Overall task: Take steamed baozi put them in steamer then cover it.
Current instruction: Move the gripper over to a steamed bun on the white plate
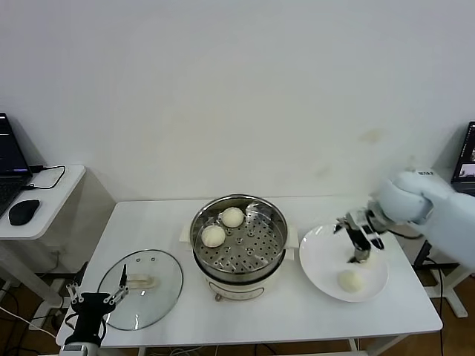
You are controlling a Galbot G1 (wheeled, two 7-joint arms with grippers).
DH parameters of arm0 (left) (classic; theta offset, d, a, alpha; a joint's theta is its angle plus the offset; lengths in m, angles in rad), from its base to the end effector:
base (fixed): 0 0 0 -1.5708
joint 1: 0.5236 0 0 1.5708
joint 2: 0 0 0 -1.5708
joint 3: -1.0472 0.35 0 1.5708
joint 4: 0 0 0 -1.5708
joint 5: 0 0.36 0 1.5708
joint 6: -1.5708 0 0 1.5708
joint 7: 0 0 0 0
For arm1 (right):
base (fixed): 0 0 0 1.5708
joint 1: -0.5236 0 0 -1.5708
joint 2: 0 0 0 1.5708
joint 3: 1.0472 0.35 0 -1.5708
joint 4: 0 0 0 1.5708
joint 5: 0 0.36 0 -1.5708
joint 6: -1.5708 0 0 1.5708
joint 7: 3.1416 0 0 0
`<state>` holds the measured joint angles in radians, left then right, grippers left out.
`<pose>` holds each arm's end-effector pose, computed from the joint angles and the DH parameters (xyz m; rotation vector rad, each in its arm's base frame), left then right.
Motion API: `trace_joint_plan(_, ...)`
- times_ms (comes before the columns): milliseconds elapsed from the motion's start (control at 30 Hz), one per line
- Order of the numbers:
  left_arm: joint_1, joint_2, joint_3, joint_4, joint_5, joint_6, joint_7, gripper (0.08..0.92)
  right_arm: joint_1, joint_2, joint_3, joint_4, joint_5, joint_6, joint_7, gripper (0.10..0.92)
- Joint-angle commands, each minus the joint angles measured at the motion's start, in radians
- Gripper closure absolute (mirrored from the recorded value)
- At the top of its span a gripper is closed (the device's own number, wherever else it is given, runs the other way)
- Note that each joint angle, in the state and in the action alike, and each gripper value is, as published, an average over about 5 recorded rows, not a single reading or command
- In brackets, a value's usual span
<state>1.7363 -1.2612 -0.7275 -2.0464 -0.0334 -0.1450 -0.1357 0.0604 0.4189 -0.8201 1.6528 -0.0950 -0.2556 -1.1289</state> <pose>0.1423 0.1181 -0.3202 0.1748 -3.0796 -0.5240 0.4384 -0.1506 -0.1287 1.3162 -1.3319 1.5073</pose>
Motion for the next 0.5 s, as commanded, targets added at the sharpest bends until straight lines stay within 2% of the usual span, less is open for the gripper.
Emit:
trace_joint_plan(33,0.011,0.001,-0.010,-0.002,0.002,0.000,0.000,0.177,-0.358,-0.068,0.264,-0.040,-0.146,0.048,0.021,0.203)
trace_joint_plan(500,0.015,-0.005,-0.032,0.001,0.001,0.000,0.000,0.177,-0.395,0.063,0.267,-0.161,-0.185,0.051,0.060,0.203)
